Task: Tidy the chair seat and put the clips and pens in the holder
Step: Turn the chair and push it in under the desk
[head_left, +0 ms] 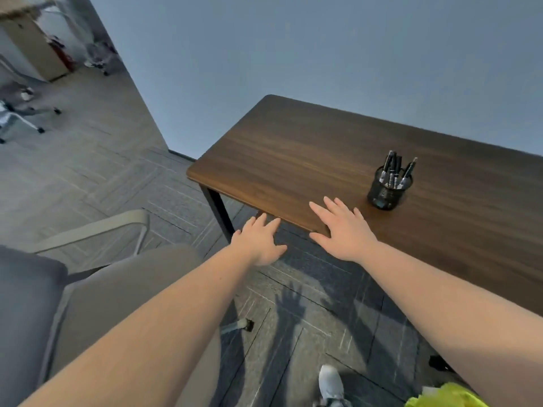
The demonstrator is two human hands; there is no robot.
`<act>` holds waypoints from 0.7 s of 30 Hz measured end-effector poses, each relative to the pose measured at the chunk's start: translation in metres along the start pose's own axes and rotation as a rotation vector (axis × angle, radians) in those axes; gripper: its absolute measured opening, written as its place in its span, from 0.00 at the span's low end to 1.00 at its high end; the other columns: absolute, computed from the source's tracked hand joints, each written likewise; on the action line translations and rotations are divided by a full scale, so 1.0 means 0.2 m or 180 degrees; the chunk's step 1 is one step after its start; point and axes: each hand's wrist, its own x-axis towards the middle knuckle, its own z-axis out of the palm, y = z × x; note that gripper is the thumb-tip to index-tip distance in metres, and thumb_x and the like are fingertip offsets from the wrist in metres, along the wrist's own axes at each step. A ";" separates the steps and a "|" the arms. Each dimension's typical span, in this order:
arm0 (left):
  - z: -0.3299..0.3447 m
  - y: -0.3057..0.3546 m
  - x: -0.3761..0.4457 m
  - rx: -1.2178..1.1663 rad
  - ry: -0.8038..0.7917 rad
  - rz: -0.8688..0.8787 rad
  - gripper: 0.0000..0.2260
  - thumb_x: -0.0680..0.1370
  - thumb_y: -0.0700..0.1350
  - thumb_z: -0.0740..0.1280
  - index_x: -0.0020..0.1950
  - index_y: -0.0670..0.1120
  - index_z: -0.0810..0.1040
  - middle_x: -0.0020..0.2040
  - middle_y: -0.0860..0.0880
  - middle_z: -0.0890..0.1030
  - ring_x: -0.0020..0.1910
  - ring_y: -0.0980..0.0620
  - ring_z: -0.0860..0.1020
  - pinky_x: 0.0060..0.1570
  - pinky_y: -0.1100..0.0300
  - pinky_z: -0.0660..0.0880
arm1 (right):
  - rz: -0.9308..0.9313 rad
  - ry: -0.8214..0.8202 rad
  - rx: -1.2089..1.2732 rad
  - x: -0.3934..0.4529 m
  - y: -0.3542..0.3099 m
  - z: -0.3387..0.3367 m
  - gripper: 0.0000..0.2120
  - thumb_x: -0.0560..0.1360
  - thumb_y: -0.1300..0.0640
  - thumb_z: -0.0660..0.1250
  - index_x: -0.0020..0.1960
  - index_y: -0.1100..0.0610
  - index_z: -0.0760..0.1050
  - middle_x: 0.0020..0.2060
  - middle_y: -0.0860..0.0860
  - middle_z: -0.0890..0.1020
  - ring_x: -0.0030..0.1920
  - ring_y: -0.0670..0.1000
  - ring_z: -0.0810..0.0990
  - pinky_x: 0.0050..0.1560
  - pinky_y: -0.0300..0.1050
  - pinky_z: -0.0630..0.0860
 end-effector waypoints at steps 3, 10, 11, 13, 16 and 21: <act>0.08 -0.26 -0.22 0.0006 0.0097 -0.0291 0.32 0.78 0.62 0.57 0.77 0.56 0.47 0.80 0.49 0.46 0.78 0.45 0.45 0.74 0.40 0.51 | -0.0339 -0.0122 -0.0009 -0.03 -0.27 0.09 0.32 0.79 0.39 0.55 0.77 0.42 0.45 0.79 0.50 0.48 0.78 0.54 0.46 0.75 0.63 0.48; 0.23 -0.74 -0.83 -0.0194 0.0339 -0.1212 0.31 0.78 0.61 0.57 0.77 0.56 0.47 0.80 0.49 0.45 0.78 0.46 0.45 0.75 0.41 0.50 | -0.1199 -0.0276 -0.0225 -0.10 -0.82 0.24 0.32 0.78 0.39 0.55 0.77 0.43 0.46 0.79 0.51 0.50 0.78 0.54 0.47 0.74 0.64 0.49; 0.26 -0.79 -0.92 -0.0250 0.0339 -0.1374 0.31 0.78 0.61 0.57 0.77 0.57 0.47 0.80 0.49 0.45 0.78 0.46 0.45 0.75 0.41 0.51 | -0.1311 -0.0277 -0.0231 -0.12 -0.89 0.25 0.32 0.78 0.39 0.55 0.77 0.43 0.46 0.79 0.51 0.50 0.78 0.54 0.48 0.74 0.64 0.50; 0.33 -0.87 -1.10 -0.0347 0.0313 -0.1668 0.32 0.78 0.61 0.57 0.77 0.57 0.47 0.80 0.49 0.45 0.78 0.46 0.45 0.74 0.41 0.51 | -0.1500 -0.0270 -0.0190 -0.17 -1.03 0.29 0.32 0.78 0.38 0.55 0.77 0.42 0.45 0.79 0.51 0.51 0.78 0.54 0.48 0.74 0.64 0.50; 0.41 -0.93 -1.34 -0.0426 0.0306 -0.1929 0.32 0.78 0.61 0.58 0.77 0.57 0.46 0.80 0.50 0.45 0.78 0.46 0.44 0.75 0.40 0.50 | -0.1710 -0.0367 -0.0177 -0.27 -1.21 0.33 0.33 0.78 0.38 0.55 0.77 0.42 0.45 0.79 0.50 0.51 0.78 0.54 0.48 0.74 0.64 0.50; 0.47 -1.01 -1.64 -0.0476 0.0567 -0.1978 0.32 0.78 0.61 0.57 0.77 0.58 0.46 0.79 0.50 0.44 0.78 0.47 0.44 0.75 0.41 0.50 | -0.2037 -0.0450 -0.0256 -0.48 -1.49 0.35 0.32 0.78 0.39 0.56 0.77 0.41 0.46 0.79 0.50 0.50 0.78 0.53 0.47 0.74 0.64 0.49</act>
